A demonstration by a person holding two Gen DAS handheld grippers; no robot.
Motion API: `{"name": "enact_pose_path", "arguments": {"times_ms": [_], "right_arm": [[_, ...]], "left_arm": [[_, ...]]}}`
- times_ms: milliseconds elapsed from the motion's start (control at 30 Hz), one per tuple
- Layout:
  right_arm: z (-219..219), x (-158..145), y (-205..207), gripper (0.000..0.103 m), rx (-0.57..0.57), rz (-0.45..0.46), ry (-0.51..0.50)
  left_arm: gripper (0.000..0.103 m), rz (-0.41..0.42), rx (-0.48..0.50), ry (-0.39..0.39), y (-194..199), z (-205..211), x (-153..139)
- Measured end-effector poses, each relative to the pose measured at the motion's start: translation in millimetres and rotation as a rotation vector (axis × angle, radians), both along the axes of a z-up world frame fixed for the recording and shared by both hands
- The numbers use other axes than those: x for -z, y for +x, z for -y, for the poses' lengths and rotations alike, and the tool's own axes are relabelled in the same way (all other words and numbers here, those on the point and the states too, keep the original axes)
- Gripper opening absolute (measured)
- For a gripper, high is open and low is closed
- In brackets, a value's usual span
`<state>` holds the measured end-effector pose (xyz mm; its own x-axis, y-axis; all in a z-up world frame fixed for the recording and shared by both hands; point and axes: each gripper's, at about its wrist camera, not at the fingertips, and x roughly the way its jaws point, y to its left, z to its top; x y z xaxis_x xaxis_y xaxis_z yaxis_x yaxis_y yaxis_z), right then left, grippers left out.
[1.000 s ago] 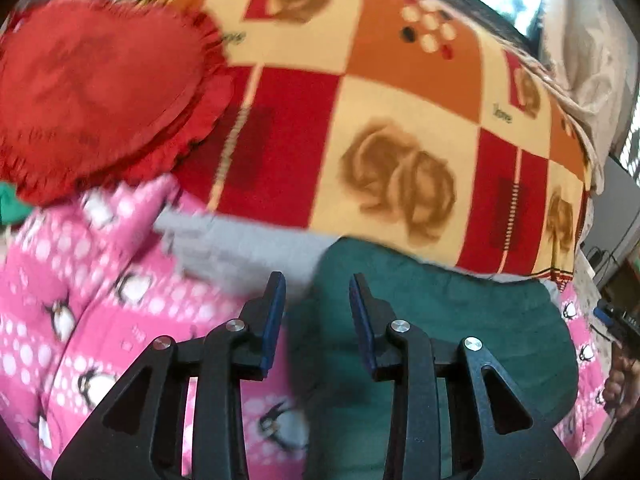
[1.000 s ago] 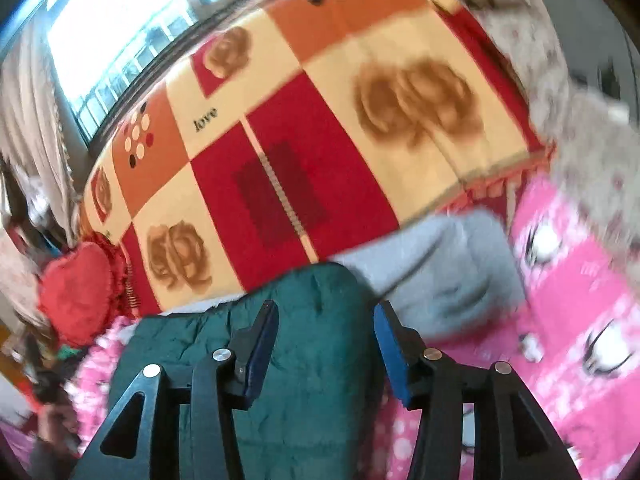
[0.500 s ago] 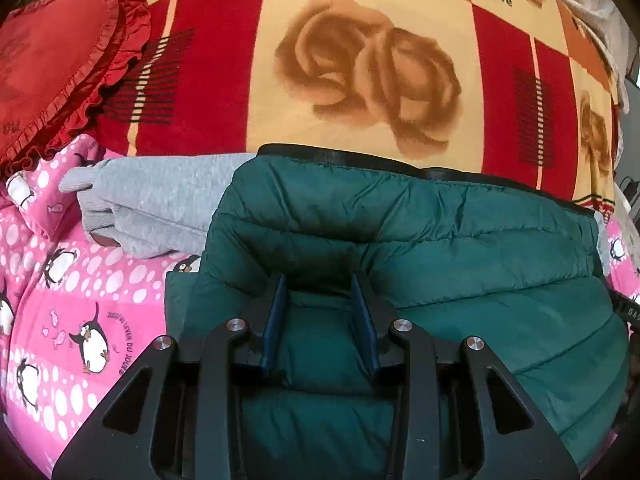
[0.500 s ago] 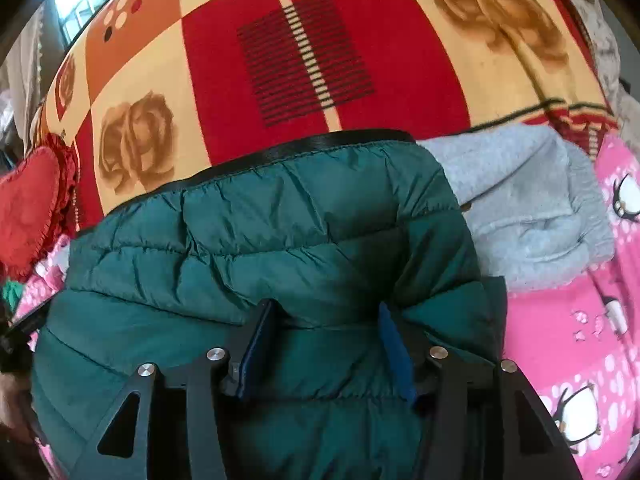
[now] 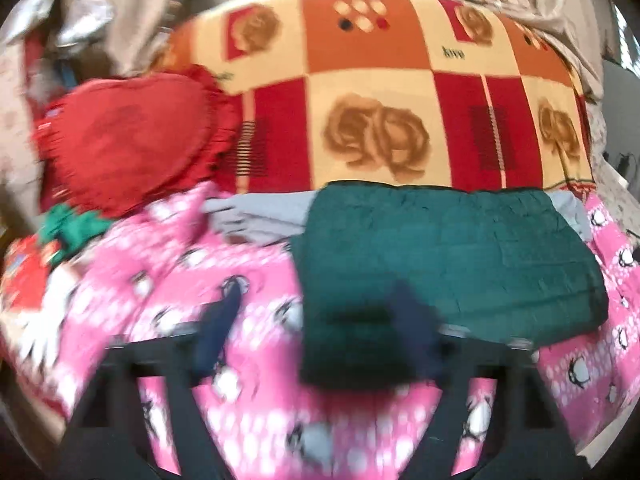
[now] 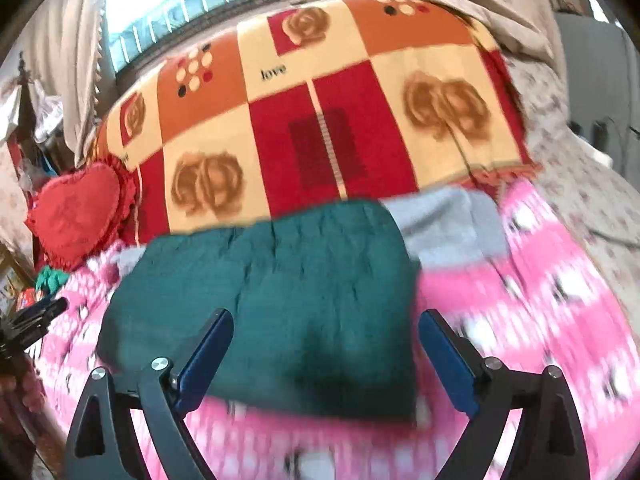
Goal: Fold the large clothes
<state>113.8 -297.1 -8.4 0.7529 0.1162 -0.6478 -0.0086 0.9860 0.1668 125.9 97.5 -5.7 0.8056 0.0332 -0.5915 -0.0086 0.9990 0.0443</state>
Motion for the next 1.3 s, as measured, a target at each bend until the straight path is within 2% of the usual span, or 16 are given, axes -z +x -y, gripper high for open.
{"name": "enact_pose_path", "arguments": {"times_ms": [100, 233, 333, 367, 400, 433, 567, 733, 833, 1300], "right_arm": [[-12.5, -8.8, -51.2, 0.092, -0.022, 0.009, -0.017], [-31.8, -6.9, -96.4, 0.092, -0.045, -0.007, -0.040], [-42.3, -9.1, -127.9, 0.092, -0.077, 0.010, -0.074], [-46.2, -11.6, -138.3, 0.092, -0.091, 0.022, -0.086], [-48.4, -13.5, -145.3, 0.092, -0.098, 0.033, -0.097], [-51.7, -16.4, -154.2, 0.092, -0.104, 0.047, -0.119], [-57.3, -24.5, -181.8, 0.092, -0.095, 0.082, -0.171], [-52.0, -24.7, -199.0, 0.092, -0.061, 0.083, -0.142], [-49.5, -22.0, -202.4, 0.092, -0.048, 0.074, -0.141], [-50.4, -26.2, -203.0, 0.092, -0.042, 0.079, -0.167]], "left_arm": [[0.086, 0.035, 0.001, -0.054, -44.2, -4.5, -4.4], [0.086, 0.004, 0.024, -0.033, -90.6, 13.2, -8.2], [0.086, -0.048, 0.058, -0.046, -108.3, 28.0, -5.4], [0.090, -0.076, 0.065, -0.048, -112.3, 33.3, -3.7], [0.100, -0.109, 0.065, -0.041, -115.0, 39.0, -1.2], [0.103, -0.123, 0.063, -0.039, -119.2, 42.8, 0.6], [0.102, -0.134, 0.074, -0.067, -142.0, 56.4, -2.3], [0.102, -0.102, 0.088, -0.027, -169.1, 71.9, -13.3], [0.102, -0.103, 0.112, -0.041, -176.0, 77.0, -17.0], [0.102, -0.118, 0.129, -0.053, -177.4, 86.1, -16.9]]}}
